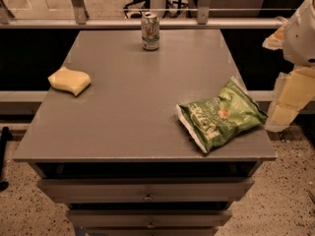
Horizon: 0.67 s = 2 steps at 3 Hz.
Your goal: Move green jalapeno chip bag near 7up can
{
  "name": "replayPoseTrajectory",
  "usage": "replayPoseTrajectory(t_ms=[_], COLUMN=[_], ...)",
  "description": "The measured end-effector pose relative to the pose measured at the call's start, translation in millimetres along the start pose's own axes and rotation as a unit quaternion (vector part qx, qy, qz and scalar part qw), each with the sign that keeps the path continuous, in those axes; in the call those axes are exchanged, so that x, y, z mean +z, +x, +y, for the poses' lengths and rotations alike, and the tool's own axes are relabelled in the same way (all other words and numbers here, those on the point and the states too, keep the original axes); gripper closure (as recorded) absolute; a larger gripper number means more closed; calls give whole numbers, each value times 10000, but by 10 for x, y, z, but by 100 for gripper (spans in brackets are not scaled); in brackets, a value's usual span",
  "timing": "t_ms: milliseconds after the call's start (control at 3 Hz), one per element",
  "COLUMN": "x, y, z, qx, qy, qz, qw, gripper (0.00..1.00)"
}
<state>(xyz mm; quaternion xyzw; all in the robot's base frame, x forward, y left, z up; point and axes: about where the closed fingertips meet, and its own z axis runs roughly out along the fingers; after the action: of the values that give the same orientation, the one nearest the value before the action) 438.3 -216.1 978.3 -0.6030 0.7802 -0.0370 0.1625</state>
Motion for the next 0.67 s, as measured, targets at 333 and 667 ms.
replayPoseTrajectory(t_ms=[333,667], x=[-4,173], y=[-4,48], z=[-8,-123], qx=[2,129], qy=[32,104], qz=[-17,-157], qw=[10000,9997], gripper=[0,0])
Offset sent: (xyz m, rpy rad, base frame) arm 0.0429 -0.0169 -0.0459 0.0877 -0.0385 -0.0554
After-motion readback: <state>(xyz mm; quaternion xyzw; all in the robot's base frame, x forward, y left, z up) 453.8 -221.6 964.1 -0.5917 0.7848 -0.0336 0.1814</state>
